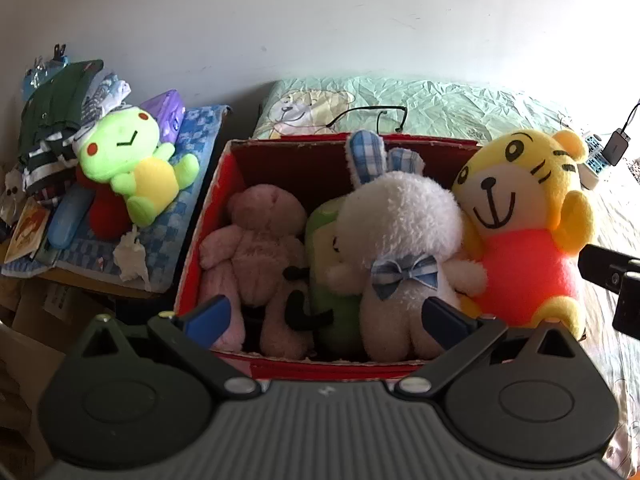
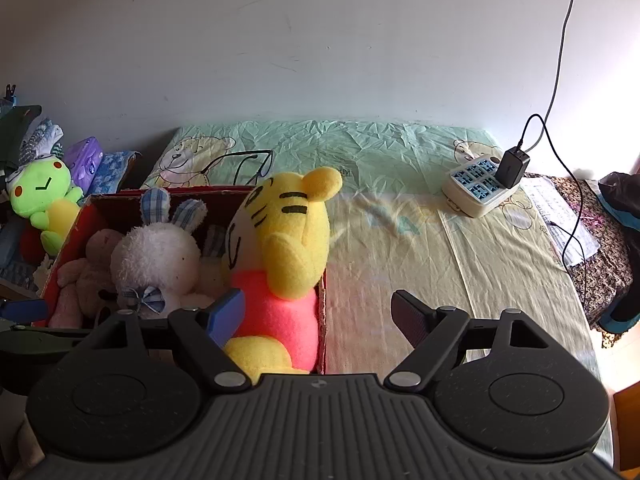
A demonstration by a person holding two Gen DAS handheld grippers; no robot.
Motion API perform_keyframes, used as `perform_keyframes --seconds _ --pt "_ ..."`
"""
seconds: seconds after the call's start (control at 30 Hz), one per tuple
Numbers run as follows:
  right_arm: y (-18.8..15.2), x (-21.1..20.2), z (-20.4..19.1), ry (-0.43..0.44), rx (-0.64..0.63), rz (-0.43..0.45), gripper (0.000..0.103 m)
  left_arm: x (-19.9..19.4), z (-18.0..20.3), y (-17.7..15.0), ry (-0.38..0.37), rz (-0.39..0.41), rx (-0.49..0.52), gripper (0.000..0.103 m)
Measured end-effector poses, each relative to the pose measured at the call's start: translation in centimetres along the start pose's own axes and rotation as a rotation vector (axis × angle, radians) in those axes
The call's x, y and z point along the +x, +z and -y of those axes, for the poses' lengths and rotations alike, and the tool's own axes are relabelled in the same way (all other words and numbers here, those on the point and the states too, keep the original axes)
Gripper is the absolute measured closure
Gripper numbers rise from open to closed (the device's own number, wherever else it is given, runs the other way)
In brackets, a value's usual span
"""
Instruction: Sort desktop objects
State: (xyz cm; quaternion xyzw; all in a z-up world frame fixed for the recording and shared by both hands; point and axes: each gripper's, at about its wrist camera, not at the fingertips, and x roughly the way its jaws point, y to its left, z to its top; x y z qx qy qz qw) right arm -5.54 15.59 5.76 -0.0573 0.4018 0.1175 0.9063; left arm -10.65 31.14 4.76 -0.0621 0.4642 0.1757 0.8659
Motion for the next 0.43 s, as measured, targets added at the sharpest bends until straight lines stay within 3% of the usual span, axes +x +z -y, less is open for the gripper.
perform_keyframes --seconds 0.43 --pt "-0.15 -0.29 -0.81 -0.009 0.017 0.016 0.021 -0.34 -0.25 0.56 -0.004 0.057 0.023 0.002"
